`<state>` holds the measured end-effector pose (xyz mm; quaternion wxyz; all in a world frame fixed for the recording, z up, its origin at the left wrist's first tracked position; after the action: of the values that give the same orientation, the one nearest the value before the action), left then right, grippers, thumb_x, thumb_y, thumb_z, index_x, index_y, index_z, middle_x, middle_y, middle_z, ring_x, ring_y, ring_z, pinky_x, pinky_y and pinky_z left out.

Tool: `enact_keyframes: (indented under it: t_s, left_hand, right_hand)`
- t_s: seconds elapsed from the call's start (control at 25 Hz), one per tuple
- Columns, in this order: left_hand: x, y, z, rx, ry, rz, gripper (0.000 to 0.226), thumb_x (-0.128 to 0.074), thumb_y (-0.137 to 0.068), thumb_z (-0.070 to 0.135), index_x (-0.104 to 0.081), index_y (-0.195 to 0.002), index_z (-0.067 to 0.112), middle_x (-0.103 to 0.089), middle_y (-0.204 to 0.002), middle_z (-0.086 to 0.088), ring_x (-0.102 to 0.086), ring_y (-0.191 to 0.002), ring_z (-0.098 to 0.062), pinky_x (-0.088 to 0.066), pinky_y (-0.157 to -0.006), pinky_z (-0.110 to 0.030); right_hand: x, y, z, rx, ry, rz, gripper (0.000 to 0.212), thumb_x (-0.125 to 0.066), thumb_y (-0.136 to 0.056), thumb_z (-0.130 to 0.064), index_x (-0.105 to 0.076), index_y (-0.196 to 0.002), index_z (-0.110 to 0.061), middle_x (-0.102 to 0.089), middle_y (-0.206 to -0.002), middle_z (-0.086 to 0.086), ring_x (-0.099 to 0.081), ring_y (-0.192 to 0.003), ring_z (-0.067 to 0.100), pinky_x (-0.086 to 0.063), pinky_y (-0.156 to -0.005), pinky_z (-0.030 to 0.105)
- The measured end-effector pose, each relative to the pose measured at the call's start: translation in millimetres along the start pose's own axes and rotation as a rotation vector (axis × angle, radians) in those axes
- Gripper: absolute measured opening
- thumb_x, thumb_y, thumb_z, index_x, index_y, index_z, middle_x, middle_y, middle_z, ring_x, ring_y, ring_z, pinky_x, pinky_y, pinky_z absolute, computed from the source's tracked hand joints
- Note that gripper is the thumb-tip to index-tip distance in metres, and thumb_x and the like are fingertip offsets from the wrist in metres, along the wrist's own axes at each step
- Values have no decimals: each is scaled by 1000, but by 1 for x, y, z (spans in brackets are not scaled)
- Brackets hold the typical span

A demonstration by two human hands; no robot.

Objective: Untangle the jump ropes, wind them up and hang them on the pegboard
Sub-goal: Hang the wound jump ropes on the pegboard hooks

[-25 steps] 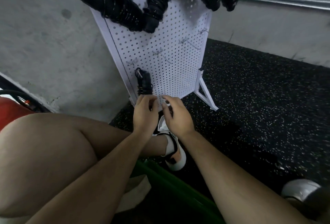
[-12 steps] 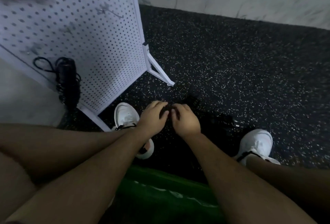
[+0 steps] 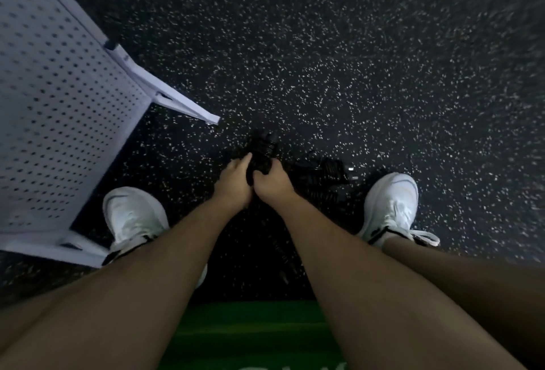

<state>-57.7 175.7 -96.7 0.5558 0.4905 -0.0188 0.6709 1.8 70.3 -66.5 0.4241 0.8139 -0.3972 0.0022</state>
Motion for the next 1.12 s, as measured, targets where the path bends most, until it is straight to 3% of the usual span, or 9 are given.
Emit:
enact_keyframes:
  t_s: [0.16,0.32,0.4,0.52,0.64,0.76,0.92,1.0,1.12]
  left_hand:
    - [-10,-13,-3,148,91,75,60,-54,-91,52,-47,-143,23,-55,-137,-4,-56,-118,-26,-45,-105,-47]
    - [4,13,-10,144,223,167,49,-71,-82,25,-47,-126,22,-62,-111,-1,-63,-94,-20,-49,-72,-34]
    - [20,37,-13,155,362,196,44,-72,-83,21,-48,-120,23,-63,-104,1,-63,-90,-20,-47,-72,-33]
    - [60,76,-15,162,575,231,28,-68,-87,20,-56,-112,27,-66,-104,1,-66,-89,-21,-55,-79,-38]
    - [111,117,-15,193,817,255,14,-56,-96,19,-67,-105,20,-72,-103,-13,-70,-82,-26,-59,-66,-39]
    - [153,159,-12,185,1075,179,36,-42,-102,21,-64,-117,-3,-71,-96,-26,-63,-63,-24,-46,-51,-30]
    - [188,217,-13,122,1144,235,40,-37,-106,29,-64,-118,1,-70,-102,-22,-62,-63,-20,-48,-53,-27]
    - [197,240,-20,68,1189,379,33,-39,-108,30,-63,-113,8,-70,-100,-14,-67,-71,-22,-52,-61,-30]
    - [207,263,-29,-63,1225,545,31,-44,-108,35,-59,-122,12,-71,-110,-12,-71,-84,-28,-55,-71,-34]
  right_hand:
    - [-1,-12,6,-105,-153,-31,54,-56,-96,-22,-41,-147,-12,-59,-119,-1,-59,-111,19,-48,-94,29]
    - [-7,-3,8,-59,-261,-12,35,-59,-96,-21,-56,-131,-17,-65,-114,-3,-63,-105,16,-52,-92,28]
    - [-9,14,-1,15,-363,45,19,-59,-95,-15,-65,-113,-21,-69,-108,-2,-65,-98,16,-52,-83,24]
    - [-4,39,-31,207,-345,179,25,-58,-90,-14,-64,-104,-33,-58,-117,-2,-61,-101,14,-51,-96,32]
    - [4,71,-75,306,-404,-34,49,-57,-81,-12,-62,-118,-43,-46,-137,-6,-52,-119,12,-42,-106,29]
    - [0,102,-118,351,-493,-288,48,-60,-75,-7,-73,-114,-31,-66,-127,0,-61,-118,20,-50,-103,39]
    - [-12,148,-162,426,-416,-329,29,-66,-88,1,-70,-114,-12,-68,-120,14,-69,-98,29,-60,-86,41]
    - [-18,168,-168,426,-316,-329,28,-75,-89,-12,-69,-116,-12,-71,-116,11,-73,-90,28,-61,-84,40]
    - [-24,187,-171,413,-229,-271,36,-76,-90,-34,-68,-113,-8,-73,-103,11,-68,-71,21,-61,-65,32]
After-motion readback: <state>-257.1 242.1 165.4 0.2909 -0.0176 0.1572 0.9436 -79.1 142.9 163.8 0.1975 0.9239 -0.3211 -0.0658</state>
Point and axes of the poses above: each hand's wrist, its own y-axis away from the middle knuckle, its own x-axis out of the back of the hand, z = x × y, the point moved 3 cm from there along -y, towards the middle knuckle
